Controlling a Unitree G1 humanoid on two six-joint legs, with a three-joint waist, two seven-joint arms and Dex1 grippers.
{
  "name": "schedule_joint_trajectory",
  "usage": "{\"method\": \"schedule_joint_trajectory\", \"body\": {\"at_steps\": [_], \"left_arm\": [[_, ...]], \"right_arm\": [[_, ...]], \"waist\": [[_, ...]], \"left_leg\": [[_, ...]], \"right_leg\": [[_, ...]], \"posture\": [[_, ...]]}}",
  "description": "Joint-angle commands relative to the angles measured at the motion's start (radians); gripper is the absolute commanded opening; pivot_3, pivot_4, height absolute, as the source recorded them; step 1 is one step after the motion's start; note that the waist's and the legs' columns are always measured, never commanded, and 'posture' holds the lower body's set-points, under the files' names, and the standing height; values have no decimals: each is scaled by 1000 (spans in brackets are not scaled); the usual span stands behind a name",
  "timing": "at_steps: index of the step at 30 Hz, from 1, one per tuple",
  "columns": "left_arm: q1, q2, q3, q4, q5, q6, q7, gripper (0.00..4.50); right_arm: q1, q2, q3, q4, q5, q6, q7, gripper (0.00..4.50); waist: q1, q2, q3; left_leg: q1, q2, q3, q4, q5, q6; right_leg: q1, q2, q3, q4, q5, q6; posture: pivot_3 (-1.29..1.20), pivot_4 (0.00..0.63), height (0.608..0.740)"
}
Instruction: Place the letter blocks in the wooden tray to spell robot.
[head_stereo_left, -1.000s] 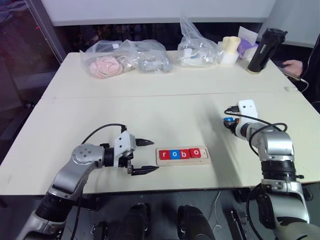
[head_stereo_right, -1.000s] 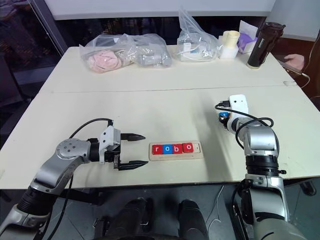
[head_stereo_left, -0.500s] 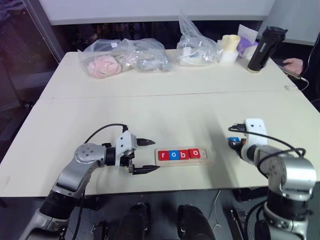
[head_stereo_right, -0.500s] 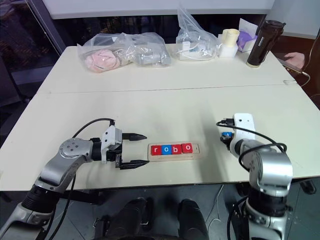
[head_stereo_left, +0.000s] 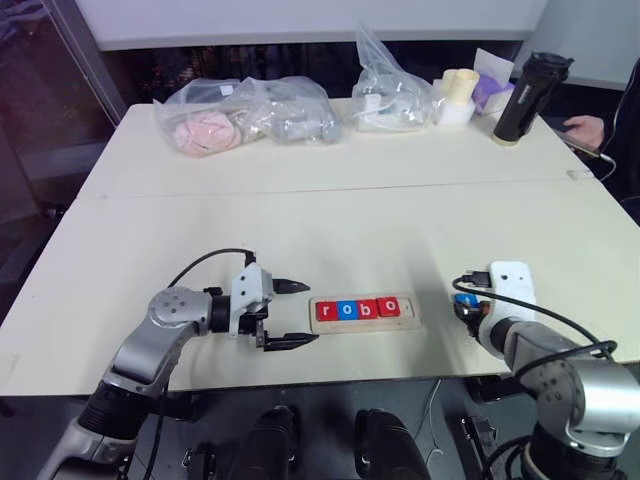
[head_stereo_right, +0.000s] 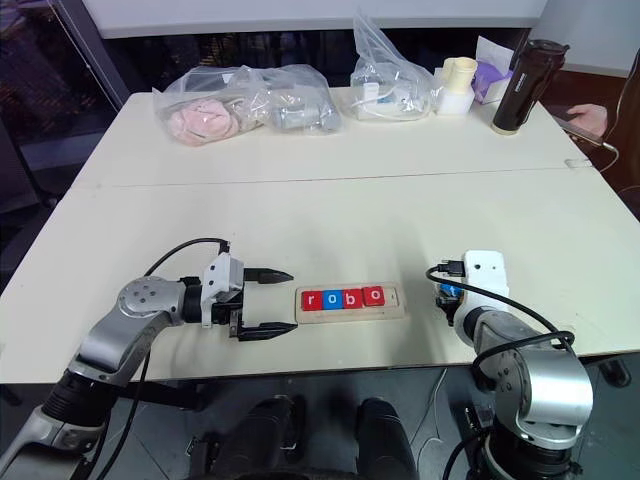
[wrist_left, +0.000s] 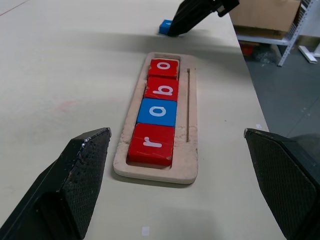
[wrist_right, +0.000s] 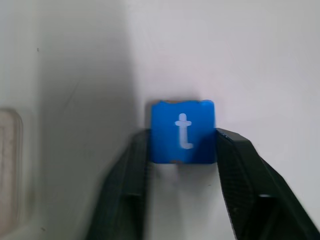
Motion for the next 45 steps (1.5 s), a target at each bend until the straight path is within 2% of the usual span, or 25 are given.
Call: {"method": "schedule_joint_trajectory", "body": {"at_steps": [1, 2, 6, 10, 12, 19, 22, 33, 45], "left_arm": [[-9, 3, 13, -23, -11, -7, -2, 4500], [-9, 2, 15, -24, -13, -4, 0, 4500], [-3, 6, 26, -38, -32, 12, -1, 4500], [-5, 9, 37, -41, -50, 29, -2, 4500], [-8, 8, 39, -45, -60, 41, 0, 4500], [-13, 12, 40, -49, -61, 46, 2, 4500], [-8, 16, 43, -58, -65, 51, 6, 4500], [5, 36, 42, -81, -78, 65, 1, 4500], [-6, 45, 50, -67, -85, 67, -12, 4500]], "right_arm": [[-35, -121, 23, 0, 62, 7, 64, 4198], [-46, -177, 36, 9, 88, 7, 99, 4429], [-84, -453, 129, 44, 190, -94, 329, 4429], [-1, -687, 191, 131, 184, -463, 620, 4429], [34, -752, 210, 206, 149, -635, 718, 4429], [56, -798, 258, 538, 54, -1015, 921, 4429], [37, -783, 263, 634, 47, -1093, 970, 4429], [5, -725, 287, 764, 6, -1189, 1007, 4429], [-12, -693, 296, 769, -22, -1204, 1019, 4429]], "waist": [[0, 0, 0], [0, 0, 0], [0, -1, 1], [7, -1, 1], [7, -2, 1], [6, -2, 1], [7, -2, 1], [8, -2, 1], [7, -1, 1]], "left_leg": [[0, 0, 0, 0, 0, 0], [0, 0, 0, 0, 0, 0], [-2, 0, 1, -1, 0, 1], [-4, 0, 1, -1, -2, 3], [-5, 0, 1, 0, -2, 4], [-5, 0, 4, 3, -3, 5], [-5, 0, 4, 2, -3, 5], [-5, 0, 4, 3, -3, 5], [-5, 0, 4, 3, -3, 5]], "right_leg": [[0, 0, 0, 0, 0, 0], [0, 0, 0, -2, 0, 0], [0, 0, -1, -5, 0, 0], [1, 0, -3, -9, 0, 1], [1, 0, -3, -10, 0, 2], [1, -2, -3, -10, 2, 4], [1, -3, -3, -10, 2, 4], [0, -3, -3, -10, 2, 3], [0, -3, -3, -9, 2, 3]], "posture": [[0, 150, 738], [0, 150, 738], [0, 150, 738], [0, 150, 738], [0, 150, 738], [0, 150, 738], [0, 150, 738], [0, 150, 738], [0, 150, 738]]}}
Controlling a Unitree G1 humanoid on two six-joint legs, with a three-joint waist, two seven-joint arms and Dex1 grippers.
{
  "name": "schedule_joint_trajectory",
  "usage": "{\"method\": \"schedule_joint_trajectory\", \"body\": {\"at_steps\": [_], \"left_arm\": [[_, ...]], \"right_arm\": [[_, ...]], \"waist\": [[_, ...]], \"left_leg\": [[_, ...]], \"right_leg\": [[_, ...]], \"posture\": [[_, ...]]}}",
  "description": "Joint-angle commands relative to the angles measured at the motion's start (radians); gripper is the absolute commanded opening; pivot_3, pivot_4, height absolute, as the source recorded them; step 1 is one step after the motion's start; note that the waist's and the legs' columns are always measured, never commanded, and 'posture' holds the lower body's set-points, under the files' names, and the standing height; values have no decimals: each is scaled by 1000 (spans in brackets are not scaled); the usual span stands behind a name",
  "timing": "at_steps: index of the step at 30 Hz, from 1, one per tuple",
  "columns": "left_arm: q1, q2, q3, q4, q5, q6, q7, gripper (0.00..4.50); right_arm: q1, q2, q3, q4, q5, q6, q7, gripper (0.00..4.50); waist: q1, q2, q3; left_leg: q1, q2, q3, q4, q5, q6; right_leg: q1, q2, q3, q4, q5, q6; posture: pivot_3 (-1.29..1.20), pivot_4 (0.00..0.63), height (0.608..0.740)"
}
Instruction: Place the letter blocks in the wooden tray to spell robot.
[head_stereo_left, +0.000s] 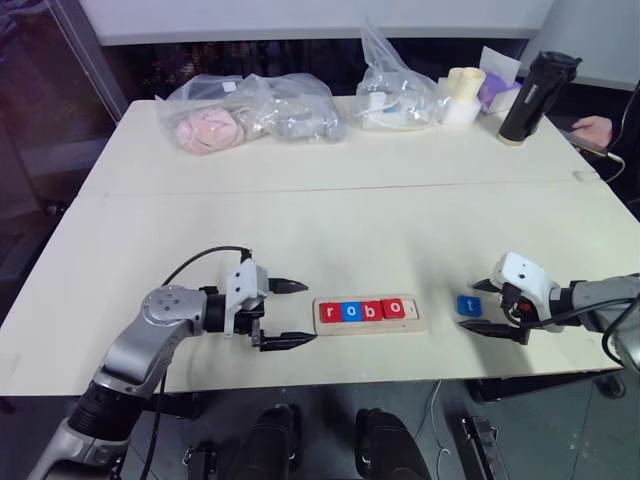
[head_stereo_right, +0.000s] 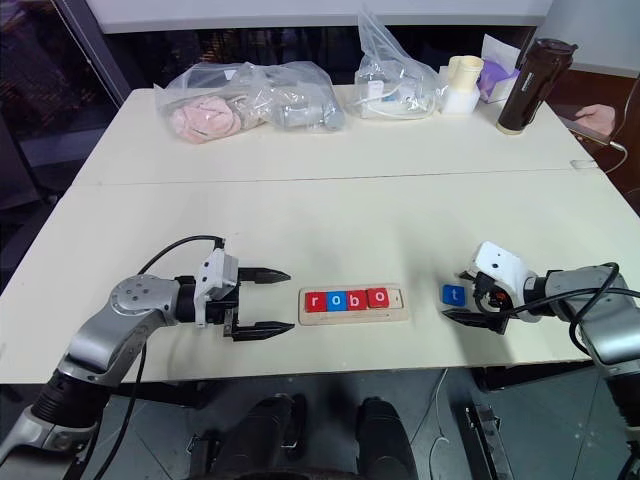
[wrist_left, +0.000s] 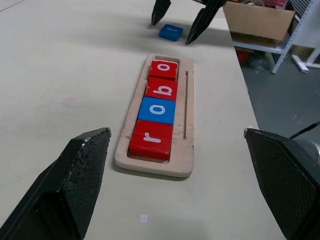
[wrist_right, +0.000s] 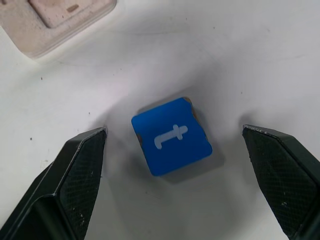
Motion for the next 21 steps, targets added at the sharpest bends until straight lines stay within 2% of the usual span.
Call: {"method": "schedule_joint_trajectory", "body": {"at_steps": [1, 4, 5, 7, 12, 21], "left_arm": [[-15, 5, 33, -10, -23, -9, -12, 4500], [-23, 5, 38, 2, -27, -13, -16, 4500], [-25, 6, 38, 3, -26, -14, -18, 4500], [-26, 7, 38, 4, -25, -16, -19, 4500], [-27, 7, 39, 8, -20, -19, -24, 4500], [-30, 6, 36, 11, -15, -22, -27, 4500]], "right_arm": [[-14, 3, -6, -11, -8, -11, 6, 4429], [-16, 7, -5, -11, -11, -13, 9, 4429], [-16, 8, -5, -10, -12, -13, 10, 4197], [-16, 9, -5, -10, -14, -14, 12, 3515], [-8, 5, -14, -14, -19, -21, 18, 1123], [-59, -13, -2, -179, 21, 22, 77, 1121]], "waist": [[0, 0, 0], [0, 0, 0], [0, 0, 0], [0, 0, 0], [0, 0, 0], [-2, 0, 0]], "left_leg": [[0, 0, 0, 0, 0, 0], [0, 0, 0, 0, 0, 0], [0, 0, 0, 0, 0, 0], [0, 0, 0, 0, 0, 0], [0, 0, 0, 0, 0, 0], [0, 0, 0, 1, 0, 0]], "right_leg": [[0, 0, 0, 0, 0, 0], [0, 0, 0, 0, 0, 0], [0, 0, 0, 0, 0, 0], [0, 0, 0, 0, 0, 0], [0, 0, 0, 0, 0, 0], [0, 0, 0, 1, 0, 0]], "posture": [[0, 150, 738], [0, 150, 738], [0, 150, 738], [0, 150, 738], [0, 150, 738], [0, 150, 738]]}}
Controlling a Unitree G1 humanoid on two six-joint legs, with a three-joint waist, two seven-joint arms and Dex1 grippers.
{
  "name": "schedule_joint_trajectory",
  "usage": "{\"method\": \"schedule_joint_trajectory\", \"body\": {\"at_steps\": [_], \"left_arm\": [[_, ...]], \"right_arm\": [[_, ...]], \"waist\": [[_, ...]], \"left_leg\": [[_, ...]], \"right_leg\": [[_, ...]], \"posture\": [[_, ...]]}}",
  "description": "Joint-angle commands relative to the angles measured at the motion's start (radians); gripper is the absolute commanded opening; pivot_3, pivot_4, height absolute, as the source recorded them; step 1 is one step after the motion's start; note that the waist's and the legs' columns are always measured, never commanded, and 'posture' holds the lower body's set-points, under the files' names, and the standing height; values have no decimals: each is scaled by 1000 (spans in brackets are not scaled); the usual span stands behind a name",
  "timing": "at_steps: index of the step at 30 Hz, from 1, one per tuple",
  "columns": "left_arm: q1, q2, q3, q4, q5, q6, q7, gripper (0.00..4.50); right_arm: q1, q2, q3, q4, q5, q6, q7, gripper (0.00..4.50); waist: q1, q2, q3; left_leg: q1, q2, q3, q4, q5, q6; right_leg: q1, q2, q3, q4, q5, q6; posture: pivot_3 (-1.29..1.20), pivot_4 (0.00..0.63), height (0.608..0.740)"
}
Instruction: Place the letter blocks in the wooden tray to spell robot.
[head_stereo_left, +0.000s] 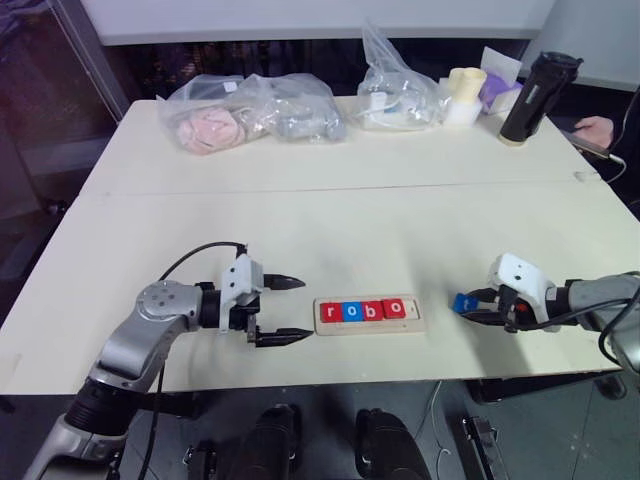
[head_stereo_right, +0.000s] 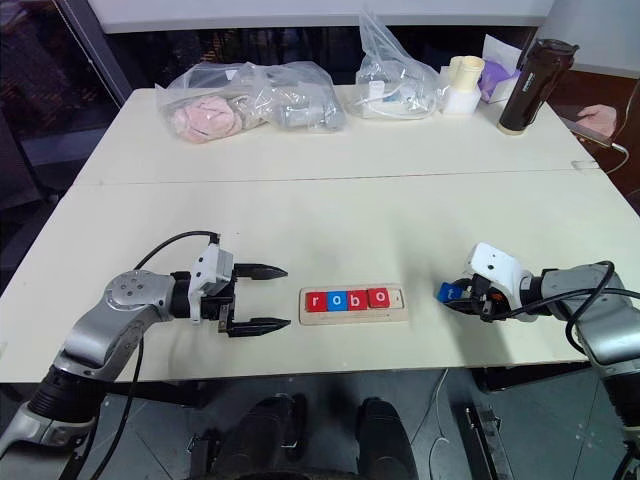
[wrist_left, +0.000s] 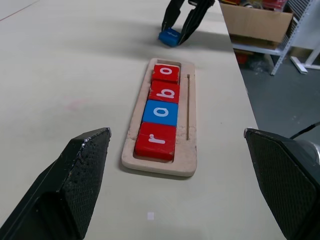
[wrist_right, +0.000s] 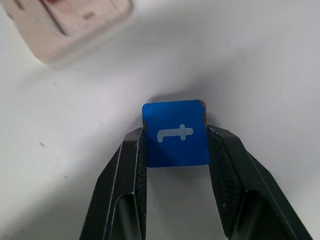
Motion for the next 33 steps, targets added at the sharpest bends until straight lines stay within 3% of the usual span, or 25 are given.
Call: {"method": "schedule_joint_trajectory", "body": {"at_steps": [1, 15, 33], "left_arm": [[-13, 3, 16, -7, -2, -17, -4, 4500], [4, -2, 15, -23, 4, -22, 15, 4500], [24, 0, 20, -44, 2, -21, 48, 4500]], "right_arm": [[-35, -20, 6, -96, 29, -3, 50, 1121], [-175, 43, 180, -87, -47, 15, 76, 1121], [-235, 75, 231, -85, -67, 45, 106, 1121]], "waist": [[2, 0, 0], [2, 0, 0], [2, 0, 0]], "left_leg": [[0, 0, 0, 0, 0, 0], [0, 0, 0, 0, 0, 0], [0, 0, 0, 1, 0, 0]], "right_leg": [[0, 0, 0, 0, 0, 0], [0, 0, 0, 1, 0, 0], [0, 0, 0, 1, 0, 0]], "posture": [[0, 150, 738], [0, 150, 738], [0, 150, 738]]}}
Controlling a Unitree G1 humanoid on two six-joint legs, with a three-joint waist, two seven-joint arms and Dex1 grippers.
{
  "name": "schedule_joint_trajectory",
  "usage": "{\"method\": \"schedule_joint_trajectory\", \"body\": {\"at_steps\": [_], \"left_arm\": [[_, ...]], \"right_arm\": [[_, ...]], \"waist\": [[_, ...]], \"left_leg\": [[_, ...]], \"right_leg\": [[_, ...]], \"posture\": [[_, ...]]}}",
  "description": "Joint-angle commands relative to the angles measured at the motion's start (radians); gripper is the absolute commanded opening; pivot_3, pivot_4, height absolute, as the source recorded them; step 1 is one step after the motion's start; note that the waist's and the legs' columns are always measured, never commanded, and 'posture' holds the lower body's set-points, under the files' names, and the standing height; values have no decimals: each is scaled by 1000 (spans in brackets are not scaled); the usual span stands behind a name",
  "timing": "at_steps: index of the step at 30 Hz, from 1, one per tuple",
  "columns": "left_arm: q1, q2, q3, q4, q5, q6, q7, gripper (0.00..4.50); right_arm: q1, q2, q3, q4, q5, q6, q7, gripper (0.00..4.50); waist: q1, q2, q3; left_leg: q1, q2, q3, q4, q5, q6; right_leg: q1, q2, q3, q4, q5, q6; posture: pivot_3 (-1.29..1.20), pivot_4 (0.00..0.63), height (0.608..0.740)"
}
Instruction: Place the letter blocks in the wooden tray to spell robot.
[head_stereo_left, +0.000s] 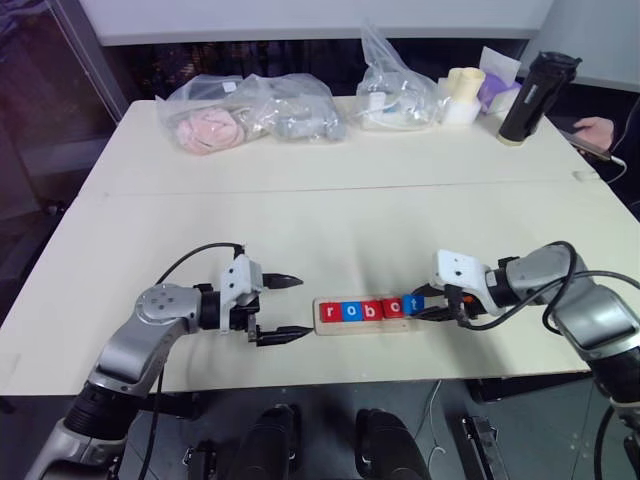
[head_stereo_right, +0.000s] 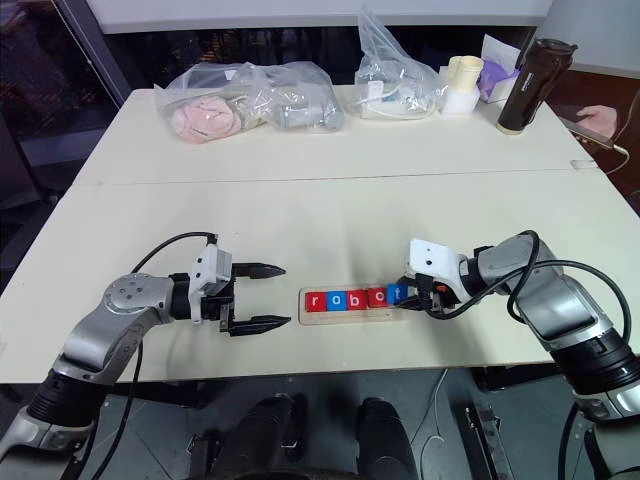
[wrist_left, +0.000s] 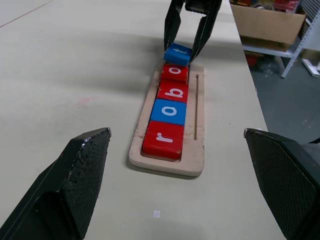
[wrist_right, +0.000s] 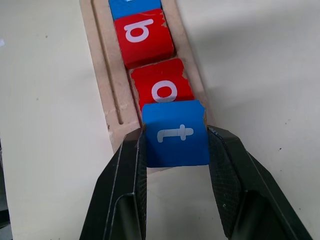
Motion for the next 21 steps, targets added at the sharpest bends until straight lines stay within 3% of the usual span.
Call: {"method": "schedule_joint_trajectory", "body": {"at_steps": [1, 21], "left_arm": [[2, 2, 15, -33, 1, -17, 4, 4500], [-7, -20, 6, -26, 16, -21, 7, 4500]], "right_arm": [[-18, -7, -9, -19, -2, 1, 9, 1121], [-39, -17, 11, 7, -26, 37, 22, 1121]], "waist": [[0, 0, 0], [0, 0, 0]], "left_leg": [[0, 0, 0, 0, 0, 0], [0, 0, 0, 0, 0, 0]], "right_leg": [[0, 0, 0, 0, 0, 0], [0, 0, 0, 0, 0, 0]], "posture": [[0, 150, 738], [0, 150, 738]]}}
